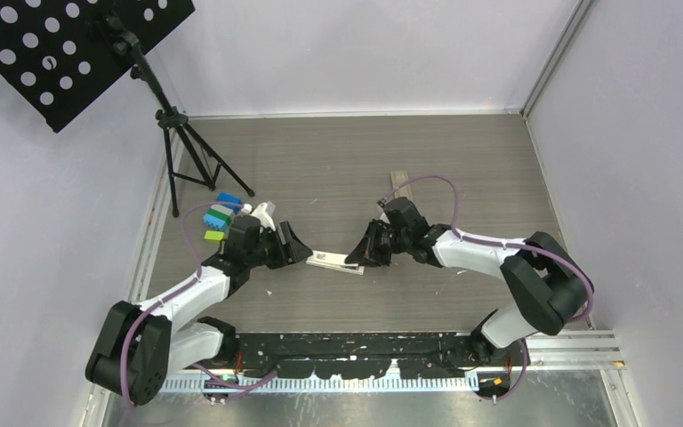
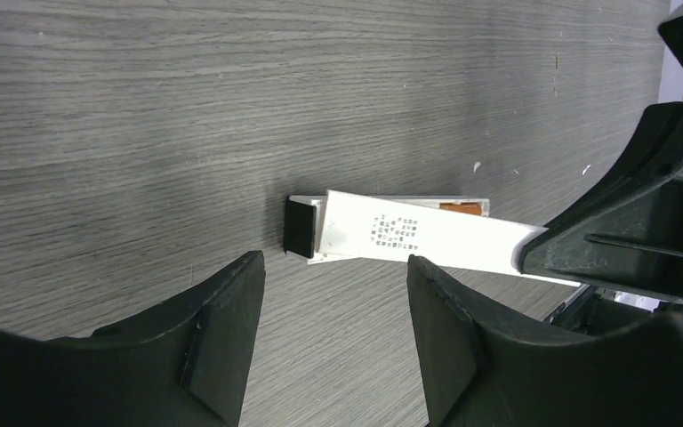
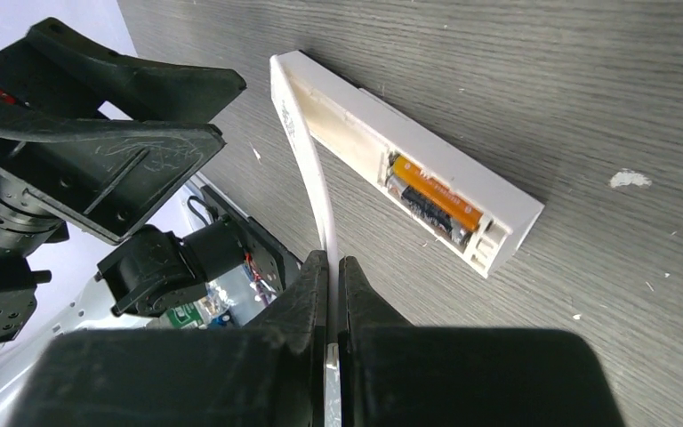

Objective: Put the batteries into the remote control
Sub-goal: Load the battery cover into the remote control.

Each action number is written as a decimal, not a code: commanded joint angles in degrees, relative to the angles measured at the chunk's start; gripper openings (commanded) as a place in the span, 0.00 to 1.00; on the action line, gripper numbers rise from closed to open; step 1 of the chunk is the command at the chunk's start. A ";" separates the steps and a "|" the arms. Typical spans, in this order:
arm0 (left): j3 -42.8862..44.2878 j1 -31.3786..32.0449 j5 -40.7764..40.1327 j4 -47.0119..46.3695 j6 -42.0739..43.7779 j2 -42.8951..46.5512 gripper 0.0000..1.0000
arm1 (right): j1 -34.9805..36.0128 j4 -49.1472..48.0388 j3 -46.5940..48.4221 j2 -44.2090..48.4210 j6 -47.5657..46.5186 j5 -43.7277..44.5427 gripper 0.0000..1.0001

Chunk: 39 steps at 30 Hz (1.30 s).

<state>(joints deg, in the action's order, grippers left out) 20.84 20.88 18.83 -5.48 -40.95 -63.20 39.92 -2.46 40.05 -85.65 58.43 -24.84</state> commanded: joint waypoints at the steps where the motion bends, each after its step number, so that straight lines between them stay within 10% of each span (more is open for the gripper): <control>1: -0.02 -0.23 0.06 -3.10 2.16 -0.12 0.61 | -0.64 4.00 1.22 -3.60 -0.35 -1.99 0.00; 39: 5.11 0.09 3.50 2.31 8.32 -13.79 0.43 | -3.45 15.68 3.79 -6.91 -7.38 0.59 0.02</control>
<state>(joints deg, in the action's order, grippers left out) 23.77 20.88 22.55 -7.75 -36.40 -75.46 36.62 4.54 44.01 -91.18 53.49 -29.10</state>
